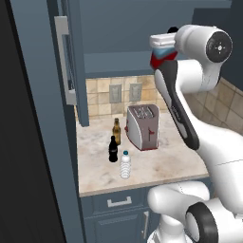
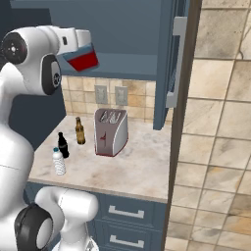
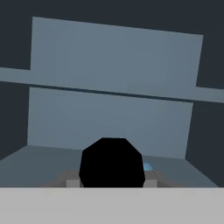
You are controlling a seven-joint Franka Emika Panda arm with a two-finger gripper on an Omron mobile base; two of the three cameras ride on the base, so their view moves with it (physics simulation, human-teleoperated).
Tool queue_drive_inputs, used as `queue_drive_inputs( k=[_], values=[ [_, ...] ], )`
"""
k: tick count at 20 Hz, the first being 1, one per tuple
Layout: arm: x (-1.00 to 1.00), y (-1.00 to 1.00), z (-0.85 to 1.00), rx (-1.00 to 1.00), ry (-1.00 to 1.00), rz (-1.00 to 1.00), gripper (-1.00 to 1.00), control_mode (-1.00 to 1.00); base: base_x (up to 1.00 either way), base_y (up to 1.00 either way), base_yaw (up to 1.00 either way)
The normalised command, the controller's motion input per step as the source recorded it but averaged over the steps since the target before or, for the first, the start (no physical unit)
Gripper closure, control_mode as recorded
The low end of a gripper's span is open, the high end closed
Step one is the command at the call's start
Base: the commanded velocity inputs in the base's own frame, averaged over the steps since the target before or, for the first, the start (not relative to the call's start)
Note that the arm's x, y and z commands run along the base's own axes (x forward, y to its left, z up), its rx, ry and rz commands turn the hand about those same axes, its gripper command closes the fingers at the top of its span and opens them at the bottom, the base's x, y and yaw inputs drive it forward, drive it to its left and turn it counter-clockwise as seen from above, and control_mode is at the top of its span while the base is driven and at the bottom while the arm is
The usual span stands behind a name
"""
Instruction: Sort all alcoholic drinks to one cabinet, and non-alcoholic drinks to the other.
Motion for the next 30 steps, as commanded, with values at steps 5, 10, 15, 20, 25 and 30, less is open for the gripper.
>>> queue_drive_inputs(
  k=[5,10,15,20,25,30],
  values=[
    [0.38,-0.01,0.0,0.0,0.0,0.0,1.0,-1.0,0.0,0.0,0.0],
    [0.42,-0.01,0.0,0.0,0.0,0.0,1.0,-1.0,0.0,0.0,0.0],
    [0.42,-0.01,0.0,0.0,0.0,0.0,1.0,-1.0,0.0,0.0,0.0],
    [0.37,-0.01,0.0,0.0,0.0,0.0,1.0,-1.0,0.0,0.0,0.0],
    [0.38,-0.01,0.0,0.0,0.0,0.0,1.0,-1.0,0.0,0.0,0.0],
    [0.36,-0.03,0.0,0.0,0.0,0.0,1.0,-1.0,0.0,0.0,0.0]
  ],
)
